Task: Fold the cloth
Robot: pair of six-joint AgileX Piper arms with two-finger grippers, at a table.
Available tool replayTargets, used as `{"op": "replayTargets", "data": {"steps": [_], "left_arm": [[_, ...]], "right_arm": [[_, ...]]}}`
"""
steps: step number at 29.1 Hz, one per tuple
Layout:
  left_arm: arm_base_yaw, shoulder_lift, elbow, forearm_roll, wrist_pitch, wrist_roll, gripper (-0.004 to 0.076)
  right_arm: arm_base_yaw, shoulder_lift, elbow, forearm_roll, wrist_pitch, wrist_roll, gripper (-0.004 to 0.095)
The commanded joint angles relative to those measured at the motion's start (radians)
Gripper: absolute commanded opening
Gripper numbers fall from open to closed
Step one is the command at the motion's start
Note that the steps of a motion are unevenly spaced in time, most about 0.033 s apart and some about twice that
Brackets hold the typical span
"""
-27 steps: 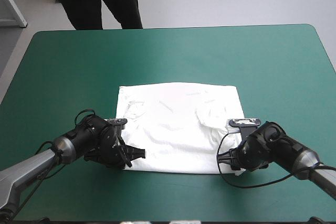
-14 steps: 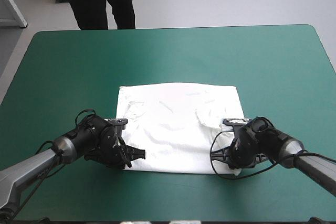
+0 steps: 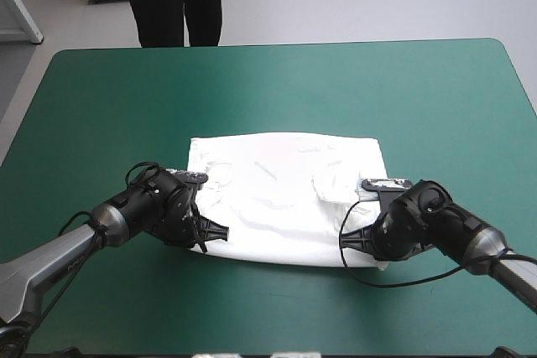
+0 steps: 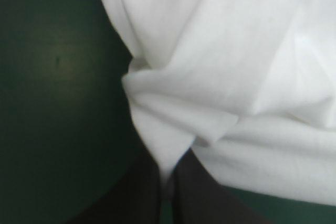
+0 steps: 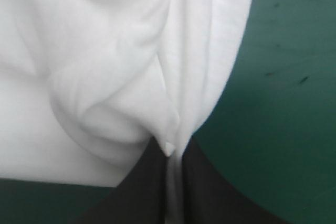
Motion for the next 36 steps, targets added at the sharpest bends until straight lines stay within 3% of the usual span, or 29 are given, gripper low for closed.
{"op": "replayTargets", "data": {"steps": [1, 8, 17, 23, 36], "left_arm": [[0.002, -0.035, -0.106, 0.049, 0.040, 0.020, -0.0010], [0.002, -0.030, -0.305, 0.087, 0.038, 0.037, -0.0010], [0.129, 0.110, -0.532, 0.026, 0.044, 0.056, -0.0010], [0.213, 0.221, -0.666, 0.003, 0.040, 0.100, -0.0010], [0.222, 0.558, -0.959, 0.003, 0.069, 0.118, -0.0010]], "right_arm": [[0.000, -0.038, -0.095, -0.044, 0.031, -0.022, -0.0017], [-0.021, -0.025, -0.265, -0.153, 0.027, -0.019, -0.0017], [-0.279, 0.104, -0.514, -0.010, 0.046, -0.271, -0.0017], [-0.386, 0.244, -0.659, 0.053, 0.053, -0.377, -0.0017], [-0.409, 0.619, -0.912, 0.117, 0.028, -0.400, -0.0017]]}}
